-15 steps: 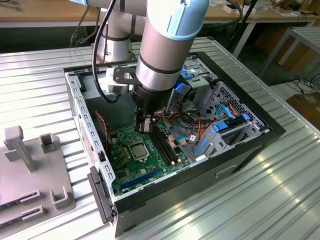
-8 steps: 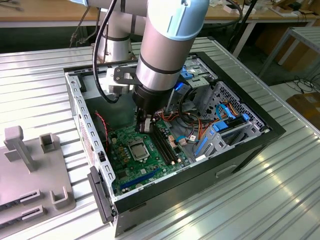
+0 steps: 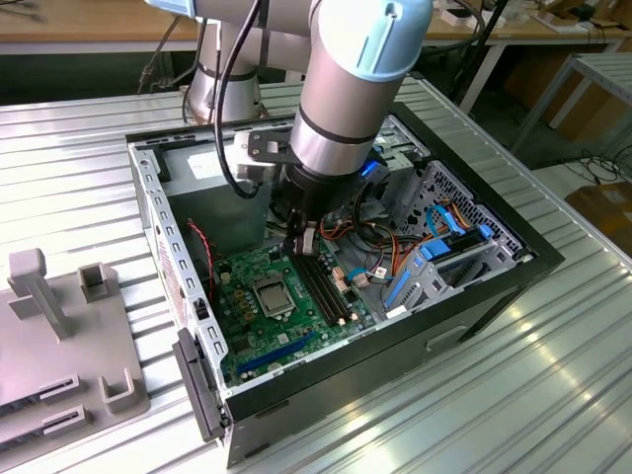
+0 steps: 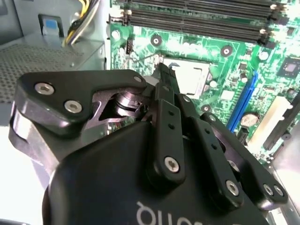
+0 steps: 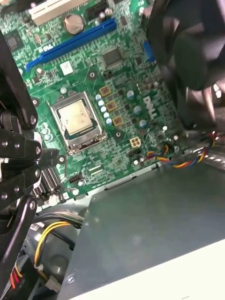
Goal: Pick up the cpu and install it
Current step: 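Install the first cpu locking lever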
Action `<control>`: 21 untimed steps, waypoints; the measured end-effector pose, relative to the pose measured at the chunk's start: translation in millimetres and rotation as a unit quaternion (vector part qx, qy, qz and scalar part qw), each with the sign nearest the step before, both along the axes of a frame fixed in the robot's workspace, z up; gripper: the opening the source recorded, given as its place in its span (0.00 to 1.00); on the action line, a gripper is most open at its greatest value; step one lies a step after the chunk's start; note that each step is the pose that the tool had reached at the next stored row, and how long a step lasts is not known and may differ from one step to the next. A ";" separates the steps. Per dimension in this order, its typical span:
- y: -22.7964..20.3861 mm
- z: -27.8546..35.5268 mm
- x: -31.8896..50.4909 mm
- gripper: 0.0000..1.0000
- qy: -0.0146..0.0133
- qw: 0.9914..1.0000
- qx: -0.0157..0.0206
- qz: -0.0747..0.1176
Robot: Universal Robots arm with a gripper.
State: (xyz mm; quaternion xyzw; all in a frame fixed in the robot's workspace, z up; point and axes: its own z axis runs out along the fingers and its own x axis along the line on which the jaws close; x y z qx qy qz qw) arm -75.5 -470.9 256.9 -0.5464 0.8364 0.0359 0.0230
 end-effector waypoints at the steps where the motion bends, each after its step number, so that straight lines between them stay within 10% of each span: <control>1: 1.0 -1.9 1.5 0.11 0.000 1.000 0.000 -0.001; 6: 3.4 -6.4 7.7 0.11 0.001 1.000 0.000 -0.013; 9: 31.4 -9.7 16.3 0.11 0.001 1.000 -0.001 -0.013; 11: 24.2 -12.7 8.4 0.11 0.001 1.000 -0.004 -0.013; 21: 18.3 -12.7 8.4 0.11 0.001 1.000 -0.009 -0.013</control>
